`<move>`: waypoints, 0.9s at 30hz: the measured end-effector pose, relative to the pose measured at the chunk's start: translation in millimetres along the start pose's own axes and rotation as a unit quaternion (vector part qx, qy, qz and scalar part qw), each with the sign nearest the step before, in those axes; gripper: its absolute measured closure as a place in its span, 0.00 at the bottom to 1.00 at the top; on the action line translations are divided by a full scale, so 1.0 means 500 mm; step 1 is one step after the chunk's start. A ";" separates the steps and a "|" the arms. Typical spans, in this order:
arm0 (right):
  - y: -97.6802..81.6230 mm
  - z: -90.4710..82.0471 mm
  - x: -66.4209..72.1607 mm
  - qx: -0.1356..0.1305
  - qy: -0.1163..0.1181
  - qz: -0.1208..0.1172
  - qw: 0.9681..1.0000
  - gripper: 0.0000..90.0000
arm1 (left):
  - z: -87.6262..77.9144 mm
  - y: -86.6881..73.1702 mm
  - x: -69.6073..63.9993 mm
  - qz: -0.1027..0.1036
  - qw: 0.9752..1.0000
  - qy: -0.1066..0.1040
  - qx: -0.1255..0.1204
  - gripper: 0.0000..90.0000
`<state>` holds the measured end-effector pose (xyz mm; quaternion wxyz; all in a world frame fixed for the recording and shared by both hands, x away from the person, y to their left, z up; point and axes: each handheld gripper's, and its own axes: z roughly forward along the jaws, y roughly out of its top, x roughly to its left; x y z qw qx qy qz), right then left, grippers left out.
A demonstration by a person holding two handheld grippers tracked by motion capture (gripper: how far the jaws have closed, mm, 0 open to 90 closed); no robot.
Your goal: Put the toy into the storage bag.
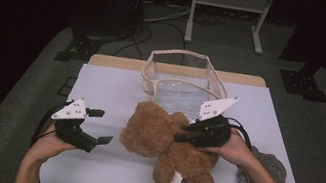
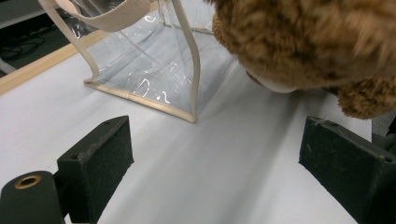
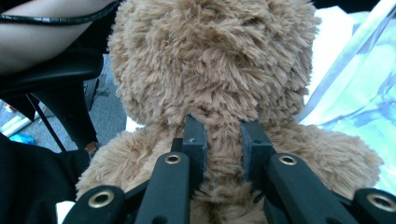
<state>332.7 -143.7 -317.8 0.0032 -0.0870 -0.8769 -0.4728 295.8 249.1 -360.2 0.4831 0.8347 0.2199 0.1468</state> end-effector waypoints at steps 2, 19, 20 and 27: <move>0.004 -0.004 0.001 -0.006 0.000 0.002 1.000 0.84 | 0.000 0.000 0.000 0.000 1.000 0.000 0.000 0.10; 0.018 -0.014 -0.007 -0.023 -0.003 0.012 1.000 0.85 | 0.000 -0.003 0.003 -0.003 1.000 -0.001 0.001 0.10; 0.019 -0.015 -0.007 -0.025 -0.004 0.012 1.000 0.85 | 0.000 -0.003 0.003 -0.004 1.000 -0.001 0.001 0.10; 0.028 -0.019 -0.006 -0.033 -0.006 0.011 0.999 0.85 | 0.000 -0.003 0.004 -0.004 1.000 -0.001 0.001 0.09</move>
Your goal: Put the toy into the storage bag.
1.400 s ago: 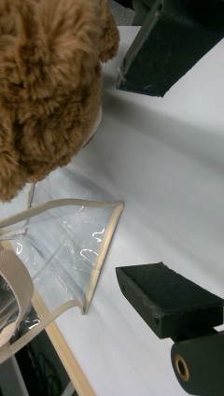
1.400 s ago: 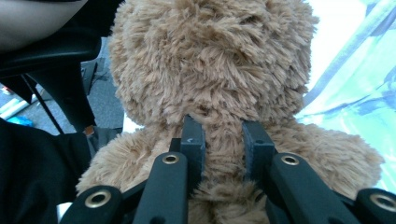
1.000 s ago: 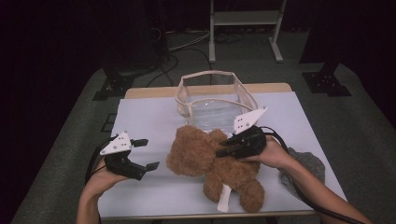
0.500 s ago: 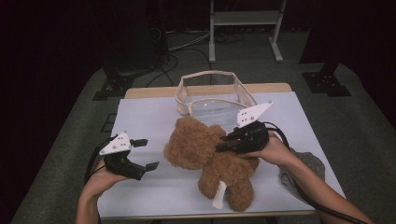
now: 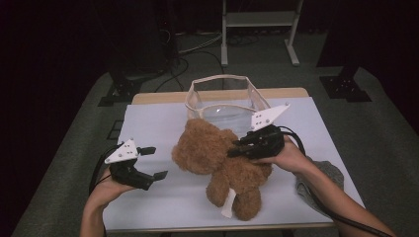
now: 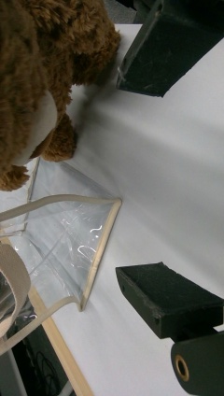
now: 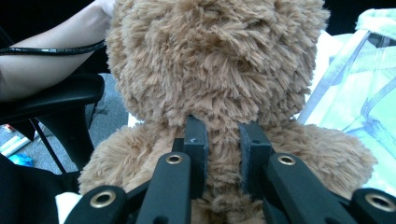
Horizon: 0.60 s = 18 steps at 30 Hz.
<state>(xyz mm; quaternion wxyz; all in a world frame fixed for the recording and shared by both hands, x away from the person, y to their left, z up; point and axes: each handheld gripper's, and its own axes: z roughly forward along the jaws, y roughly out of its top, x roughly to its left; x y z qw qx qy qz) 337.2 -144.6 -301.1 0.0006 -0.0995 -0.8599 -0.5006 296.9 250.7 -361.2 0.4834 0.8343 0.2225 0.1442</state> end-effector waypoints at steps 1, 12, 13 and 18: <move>0.001 0.000 0.000 -0.002 0.000 0.000 1.000 0.85 | 0.000 0.000 0.000 0.000 1.000 0.000 0.000 0.10; -0.014 0.063 0.001 0.099 -0.012 -0.032 0.994 0.84 | 0.001 -0.001 0.000 -0.001 1.000 0.000 0.000 0.10; -0.017 0.077 0.005 0.128 -0.017 -0.046 0.990 0.83 | 0.001 -0.001 0.000 -0.001 1.000 0.000 0.000 0.10; -0.040 0.128 0.018 0.199 -0.033 -0.072 0.977 0.77 | -0.001 -0.003 0.001 -0.002 1.000 0.001 -0.001 0.10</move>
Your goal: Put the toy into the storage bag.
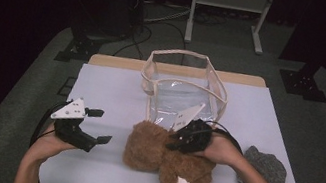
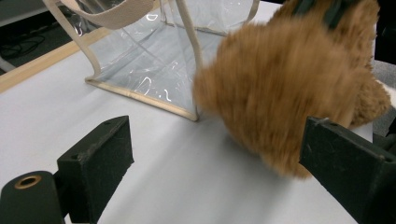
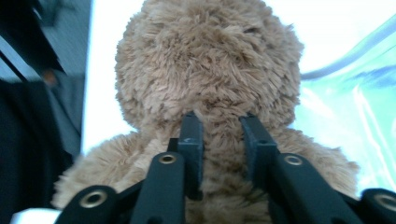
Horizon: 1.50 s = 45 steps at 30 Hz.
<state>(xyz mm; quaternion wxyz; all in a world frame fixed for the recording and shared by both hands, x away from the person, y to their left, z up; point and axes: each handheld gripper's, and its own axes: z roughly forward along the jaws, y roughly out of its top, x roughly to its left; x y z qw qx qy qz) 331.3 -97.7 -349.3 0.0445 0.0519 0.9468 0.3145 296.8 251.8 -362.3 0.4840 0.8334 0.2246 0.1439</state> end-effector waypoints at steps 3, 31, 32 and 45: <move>0.006 -0.009 -0.008 0.008 0.010 0.026 1.000 0.58 | 0.002 -0.001 0.000 0.000 1.000 -0.001 0.003 0.10; -0.040 0.013 0.004 0.014 -0.009 0.019 1.000 0.75 | 0.006 0.000 -0.002 0.004 1.000 -0.003 0.009 0.10; -0.040 0.001 0.008 -0.008 -0.015 0.017 1.000 0.77 | 0.006 0.001 -0.002 0.004 1.000 -0.003 0.008 0.10; -0.006 -0.053 0.009 -0.064 -0.021 0.007 0.998 0.80 | -0.008 -0.003 0.004 0.000 1.000 0.006 0.001 0.09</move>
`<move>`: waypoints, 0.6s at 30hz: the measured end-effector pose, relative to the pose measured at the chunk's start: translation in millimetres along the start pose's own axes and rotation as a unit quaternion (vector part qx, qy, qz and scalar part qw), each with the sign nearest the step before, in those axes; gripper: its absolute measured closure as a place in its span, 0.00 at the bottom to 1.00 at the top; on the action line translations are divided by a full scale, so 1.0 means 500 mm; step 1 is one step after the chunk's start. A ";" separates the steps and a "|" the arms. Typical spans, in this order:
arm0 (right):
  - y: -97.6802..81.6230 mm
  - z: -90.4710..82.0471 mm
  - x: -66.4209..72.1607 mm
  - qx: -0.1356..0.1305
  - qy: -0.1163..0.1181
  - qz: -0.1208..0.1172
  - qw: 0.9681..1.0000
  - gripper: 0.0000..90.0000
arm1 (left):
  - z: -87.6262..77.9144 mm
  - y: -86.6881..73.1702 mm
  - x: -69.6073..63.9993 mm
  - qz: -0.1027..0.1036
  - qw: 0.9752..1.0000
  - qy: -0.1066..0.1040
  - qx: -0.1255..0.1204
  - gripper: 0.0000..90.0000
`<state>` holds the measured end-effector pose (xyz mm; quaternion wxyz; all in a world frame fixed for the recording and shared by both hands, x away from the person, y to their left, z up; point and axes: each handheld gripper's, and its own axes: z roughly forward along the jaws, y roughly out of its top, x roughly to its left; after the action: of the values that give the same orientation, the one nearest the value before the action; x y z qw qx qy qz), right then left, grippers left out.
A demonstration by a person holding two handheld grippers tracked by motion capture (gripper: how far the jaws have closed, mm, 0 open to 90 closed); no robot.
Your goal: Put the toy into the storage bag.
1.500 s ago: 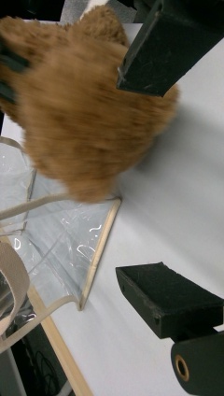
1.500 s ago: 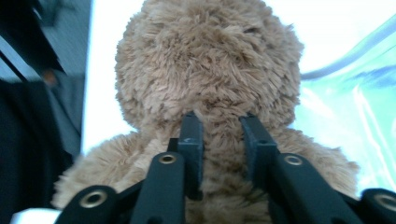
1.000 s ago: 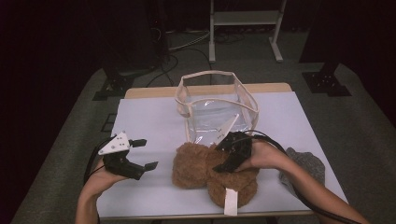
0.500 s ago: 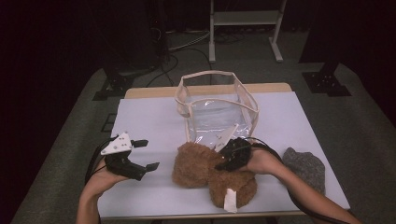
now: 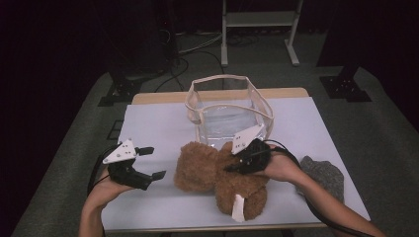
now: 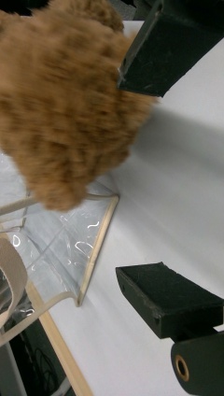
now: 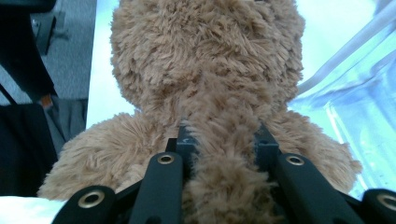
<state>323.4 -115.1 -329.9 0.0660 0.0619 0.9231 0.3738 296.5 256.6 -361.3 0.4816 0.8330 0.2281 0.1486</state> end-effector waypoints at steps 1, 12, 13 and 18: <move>0.005 -0.009 -0.003 -0.009 -0.001 0.002 1.000 0.80 | -0.001 -0.001 0.000 -0.002 1.000 0.000 -0.003 0.09; 0.005 -0.034 -0.019 -0.044 0.003 0.020 0.999 0.81 | 0.001 -0.002 0.003 -0.003 1.000 0.000 -0.001 0.10; 0.006 -0.036 -0.019 -0.046 0.001 0.021 0.999 0.81 | 0.002 -0.003 0.003 -0.004 1.000 -0.001 0.000 0.10; 0.011 -0.044 -0.021 -0.051 -0.007 0.022 0.998 0.81 | 0.004 -0.003 0.003 -0.005 1.000 -0.002 -0.001 0.09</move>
<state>330.6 -128.0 -309.4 0.0673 0.0816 0.9007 0.4213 298.3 256.6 -363.6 0.4832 0.8319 0.2312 0.1450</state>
